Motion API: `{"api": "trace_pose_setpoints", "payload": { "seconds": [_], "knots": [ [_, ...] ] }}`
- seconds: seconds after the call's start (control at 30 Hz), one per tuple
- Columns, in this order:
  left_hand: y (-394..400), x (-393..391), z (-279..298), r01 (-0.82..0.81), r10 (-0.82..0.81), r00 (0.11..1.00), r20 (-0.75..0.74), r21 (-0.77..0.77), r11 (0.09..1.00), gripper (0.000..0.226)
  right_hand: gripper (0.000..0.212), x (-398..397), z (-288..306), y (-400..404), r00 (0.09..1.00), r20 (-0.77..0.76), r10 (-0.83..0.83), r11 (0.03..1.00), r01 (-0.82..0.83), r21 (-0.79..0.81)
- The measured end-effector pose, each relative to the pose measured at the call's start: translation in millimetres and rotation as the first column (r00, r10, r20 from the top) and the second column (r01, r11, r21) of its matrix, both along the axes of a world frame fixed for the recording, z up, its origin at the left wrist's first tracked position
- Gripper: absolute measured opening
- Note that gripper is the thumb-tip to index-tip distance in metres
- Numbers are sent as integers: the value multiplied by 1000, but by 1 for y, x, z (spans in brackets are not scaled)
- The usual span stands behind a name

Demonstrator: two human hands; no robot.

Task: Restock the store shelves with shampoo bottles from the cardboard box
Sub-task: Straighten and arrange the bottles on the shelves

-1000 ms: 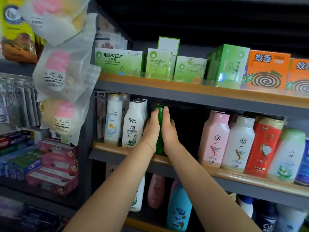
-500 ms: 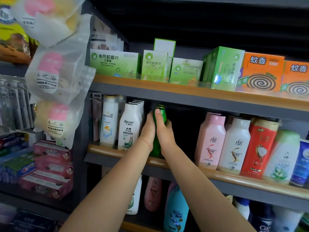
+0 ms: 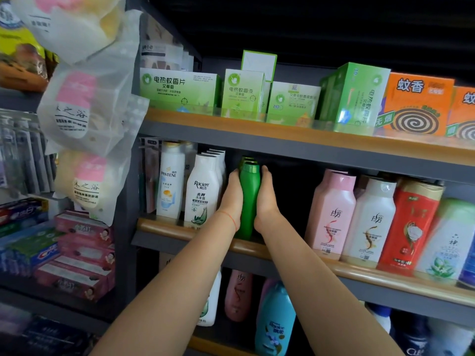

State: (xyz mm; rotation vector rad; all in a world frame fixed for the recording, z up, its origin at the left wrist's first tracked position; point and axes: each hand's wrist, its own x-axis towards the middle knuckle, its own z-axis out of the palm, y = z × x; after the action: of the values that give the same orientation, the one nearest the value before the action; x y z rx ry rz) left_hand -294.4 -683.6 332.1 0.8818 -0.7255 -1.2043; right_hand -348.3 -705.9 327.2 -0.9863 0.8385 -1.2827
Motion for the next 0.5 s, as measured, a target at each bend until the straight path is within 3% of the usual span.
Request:
{"api": "trace_pose_setpoints", "payload": {
  "seconds": [0.2, 0.33, 0.5],
  "knots": [
    [7, -16, 1, 28, -28, 999, -33, 12, 1000, 50, 53, -18, -4, 5, 999, 40, 23, 1000, -23, -16],
    [7, -31, -3, 122, -122, 992, 19, 9, 993, 45, 53, -42, -7, 10, 999, 28, 21, 999, -20, -25],
    [7, -42, -8, 154, -155, 985, 74, 18, 988, 55, 55, -58, -5, 17, 1000, 20, 1, 999, 0, -43]
  ]
}}
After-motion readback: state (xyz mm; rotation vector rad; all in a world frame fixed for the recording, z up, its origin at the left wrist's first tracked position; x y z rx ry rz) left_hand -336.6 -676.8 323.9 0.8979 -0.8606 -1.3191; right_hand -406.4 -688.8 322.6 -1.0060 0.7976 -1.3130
